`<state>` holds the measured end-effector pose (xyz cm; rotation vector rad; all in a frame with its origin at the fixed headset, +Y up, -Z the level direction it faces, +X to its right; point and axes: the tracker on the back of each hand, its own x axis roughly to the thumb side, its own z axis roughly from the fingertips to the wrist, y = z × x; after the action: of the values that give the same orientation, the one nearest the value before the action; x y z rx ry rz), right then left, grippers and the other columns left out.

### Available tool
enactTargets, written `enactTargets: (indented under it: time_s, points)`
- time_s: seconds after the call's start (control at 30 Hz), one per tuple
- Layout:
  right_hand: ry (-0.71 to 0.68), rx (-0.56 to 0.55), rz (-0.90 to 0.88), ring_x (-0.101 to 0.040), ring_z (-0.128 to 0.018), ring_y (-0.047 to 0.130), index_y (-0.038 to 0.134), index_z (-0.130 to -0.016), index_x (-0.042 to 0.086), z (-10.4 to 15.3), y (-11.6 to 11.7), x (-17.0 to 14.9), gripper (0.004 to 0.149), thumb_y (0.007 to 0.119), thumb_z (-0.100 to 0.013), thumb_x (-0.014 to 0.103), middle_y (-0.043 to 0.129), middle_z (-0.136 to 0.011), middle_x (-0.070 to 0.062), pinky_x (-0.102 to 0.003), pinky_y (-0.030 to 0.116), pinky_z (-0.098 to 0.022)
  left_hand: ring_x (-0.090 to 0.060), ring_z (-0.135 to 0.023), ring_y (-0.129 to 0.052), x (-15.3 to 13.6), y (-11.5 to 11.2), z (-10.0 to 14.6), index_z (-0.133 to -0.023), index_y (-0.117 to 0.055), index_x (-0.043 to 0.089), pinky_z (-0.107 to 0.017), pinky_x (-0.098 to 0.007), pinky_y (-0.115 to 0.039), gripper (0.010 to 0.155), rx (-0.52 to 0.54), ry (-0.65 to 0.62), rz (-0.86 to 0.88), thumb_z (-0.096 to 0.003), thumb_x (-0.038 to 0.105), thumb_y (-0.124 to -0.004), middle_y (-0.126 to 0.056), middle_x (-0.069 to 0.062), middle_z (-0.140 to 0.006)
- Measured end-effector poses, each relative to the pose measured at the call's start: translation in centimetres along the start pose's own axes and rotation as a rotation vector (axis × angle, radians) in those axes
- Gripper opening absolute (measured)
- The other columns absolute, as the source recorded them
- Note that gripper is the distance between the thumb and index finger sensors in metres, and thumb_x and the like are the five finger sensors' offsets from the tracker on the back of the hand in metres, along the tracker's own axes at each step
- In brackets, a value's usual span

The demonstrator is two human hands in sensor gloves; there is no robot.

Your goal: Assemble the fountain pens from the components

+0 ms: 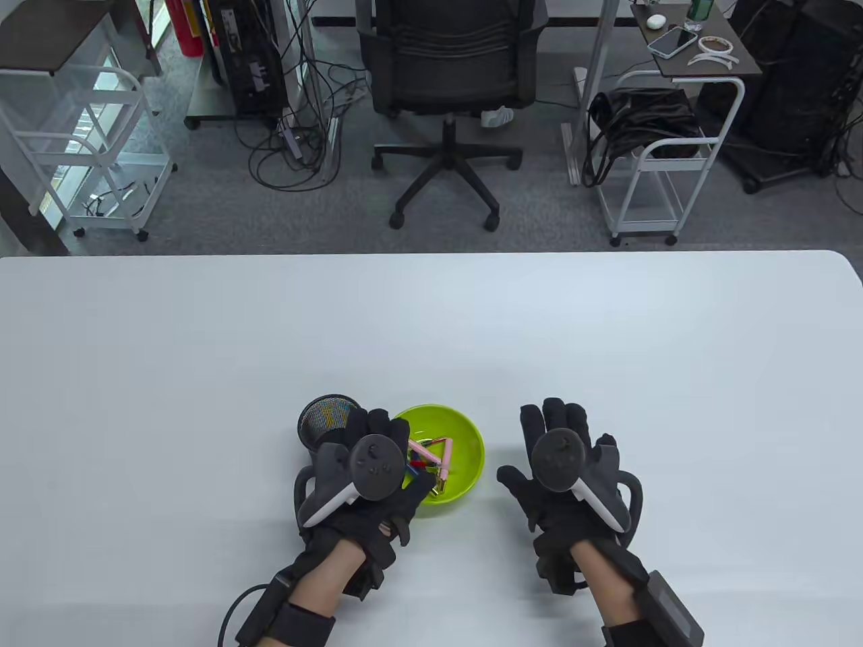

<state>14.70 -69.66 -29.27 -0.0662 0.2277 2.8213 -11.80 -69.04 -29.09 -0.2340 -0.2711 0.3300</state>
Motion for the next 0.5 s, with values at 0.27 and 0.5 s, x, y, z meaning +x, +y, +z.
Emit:
enactTargets:
  time_s: [0.27,0.5]
  points:
    - [-0.029,0.033,-0.006,-0.028,-0.111,0.009,0.020,-0.109,0.035,0.0,0.2,0.2,0.088,0.073,-0.043,0.061,0.009,-0.116,0.004,-0.072,0.021,-0.072,-0.036,-0.102,0.010,0.0,0.9,0.4,-0.112,-0.015,0.017,-0.069,-0.067,-0.015,0.083,0.064,-0.020,0.026,-0.0542,0.062,-0.054,0.003,-0.011,-0.114]
    - [-0.081,-0.012,-0.060,-0.031,-0.112,0.021,0.030,-0.110,0.031,0.3,0.0,0.5,0.085,0.074,-0.043,0.059,0.020,-0.117,0.001,-0.072,0.028,-0.073,-0.044,-0.106,-0.007,-0.3,1.2,0.2,-0.113,-0.026,0.016,-0.070,-0.067,-0.023,0.077,0.111,-0.051,0.072,-0.0552,0.057,-0.057,-0.013,-0.014,-0.118]
